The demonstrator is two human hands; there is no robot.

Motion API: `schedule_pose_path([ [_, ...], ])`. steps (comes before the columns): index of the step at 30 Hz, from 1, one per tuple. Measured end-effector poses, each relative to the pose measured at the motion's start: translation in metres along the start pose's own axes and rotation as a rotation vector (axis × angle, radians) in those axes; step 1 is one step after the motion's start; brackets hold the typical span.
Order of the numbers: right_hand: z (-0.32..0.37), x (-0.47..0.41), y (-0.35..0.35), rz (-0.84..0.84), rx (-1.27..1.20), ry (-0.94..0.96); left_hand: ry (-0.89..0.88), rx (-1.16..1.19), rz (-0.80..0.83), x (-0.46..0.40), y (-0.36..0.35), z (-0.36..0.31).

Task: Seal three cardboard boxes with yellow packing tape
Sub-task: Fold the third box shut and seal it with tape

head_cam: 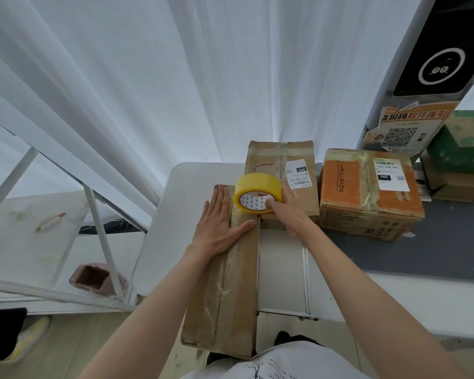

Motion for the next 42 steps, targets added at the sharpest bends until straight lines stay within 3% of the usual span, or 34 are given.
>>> schedule_pose_path([
  [7,-0.008,0.004,0.011,-0.020,-0.198,0.002,0.007,-0.020,0.012,0.000,0.002,-0.001],
  [19,-0.014,0.011,-0.003,-0.057,-0.171,0.104,-0.128,-0.137,-0.026,0.004,0.004,-0.026],
  [23,-0.015,0.007,-0.005,-0.070,-0.103,0.126,-0.047,0.011,-0.028,0.008,-0.001,-0.032],
  [37,-0.036,-0.013,0.019,-0.025,-0.049,-0.033,-0.021,-0.091,0.022,0.006,-0.016,-0.026],
  [42,-0.035,-0.008,0.023,-0.052,-0.048,0.018,-0.028,-0.091,0.042,0.007,-0.016,-0.028],
])
Point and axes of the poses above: each hand's wrist, its own x-axis away from the middle knuckle, its own y-axis out of the back of the hand, z = x × y, the point moved 10 cm from there along -x, towards the middle knuckle, and after that the axes turned 1 degree about -x, right-handed, at the moved point
